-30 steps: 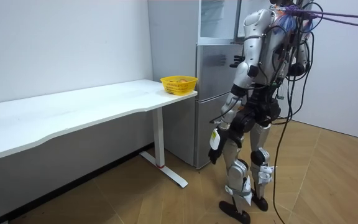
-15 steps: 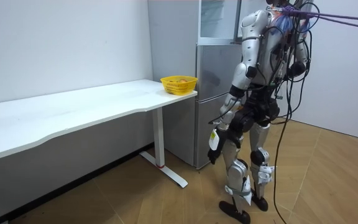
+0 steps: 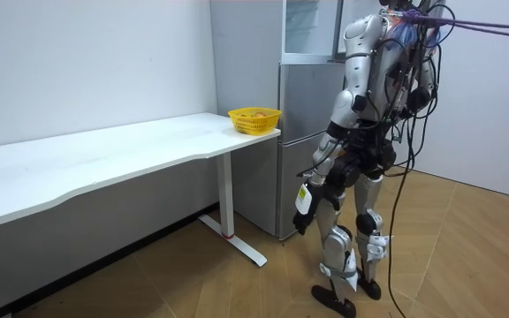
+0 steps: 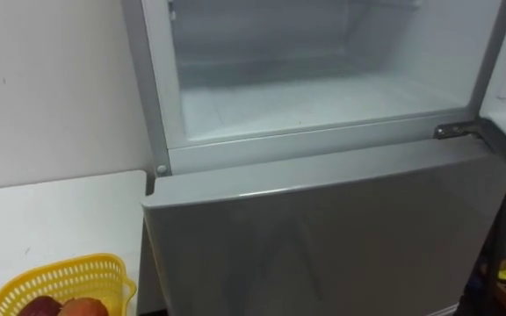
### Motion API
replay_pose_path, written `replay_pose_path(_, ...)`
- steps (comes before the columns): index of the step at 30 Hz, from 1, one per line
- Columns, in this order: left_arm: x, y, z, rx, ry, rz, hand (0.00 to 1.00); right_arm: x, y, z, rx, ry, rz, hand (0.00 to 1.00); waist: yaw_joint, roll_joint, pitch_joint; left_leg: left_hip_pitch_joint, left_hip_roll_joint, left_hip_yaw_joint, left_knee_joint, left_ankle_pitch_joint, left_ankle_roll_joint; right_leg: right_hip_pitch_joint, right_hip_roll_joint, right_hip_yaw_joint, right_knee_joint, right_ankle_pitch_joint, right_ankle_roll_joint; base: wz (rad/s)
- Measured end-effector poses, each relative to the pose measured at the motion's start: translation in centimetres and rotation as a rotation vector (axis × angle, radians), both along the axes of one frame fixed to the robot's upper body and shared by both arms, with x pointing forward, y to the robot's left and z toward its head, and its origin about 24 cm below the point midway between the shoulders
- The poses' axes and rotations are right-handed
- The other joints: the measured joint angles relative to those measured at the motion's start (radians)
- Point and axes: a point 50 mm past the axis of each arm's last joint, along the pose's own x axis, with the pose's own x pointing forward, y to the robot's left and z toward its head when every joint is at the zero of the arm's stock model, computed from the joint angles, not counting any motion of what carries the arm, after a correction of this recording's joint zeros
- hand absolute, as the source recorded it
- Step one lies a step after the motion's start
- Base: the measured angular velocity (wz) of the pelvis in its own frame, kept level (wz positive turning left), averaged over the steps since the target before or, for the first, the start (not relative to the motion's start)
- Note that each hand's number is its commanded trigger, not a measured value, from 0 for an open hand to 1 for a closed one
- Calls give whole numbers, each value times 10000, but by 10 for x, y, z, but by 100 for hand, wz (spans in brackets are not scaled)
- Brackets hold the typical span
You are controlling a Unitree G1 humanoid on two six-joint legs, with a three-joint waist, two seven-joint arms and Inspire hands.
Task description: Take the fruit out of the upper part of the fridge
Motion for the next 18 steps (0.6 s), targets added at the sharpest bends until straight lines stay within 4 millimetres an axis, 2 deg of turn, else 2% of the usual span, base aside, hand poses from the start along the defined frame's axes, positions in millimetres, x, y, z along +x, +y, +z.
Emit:
replay_pose_path(2, -2, 1, 1, 34, -22, -5, 0, -6, -1, -9, 14, 526, -172, 0, -10, -46, -15, -1, -4, -35, 18, 0, 0, 60, -12, -75, 4, -2, 0, 8)
replay_pose_path(4, -4, 2, 1, 98, 8, 134, 0, -20, -3, -19, 280, 1226, -846, 0, 0, -92, 11, 43, -39, -216, 33, -1, 1, 235, -3, -127, -131, 1, 7, 19)
replay_pose_path(7, -10, 4, 1, 150, 143, 440, 0, -35, -3, -31, 727, 2079, -1548, 0, 126, -122, 12, 101, -31, -251, 51, -24, -12, 295, 12, -138, -153, -16, 15, 4)
replay_pose_path(18, -17, 2, 0, -184, 850, 722, 0, -64, -6, -48, 1126, 4401, -1604, 0, 388, -35, 31, 98, -37, -290, 52, -35, -17, 298, 16, -144, -176, -28, 11, 0)
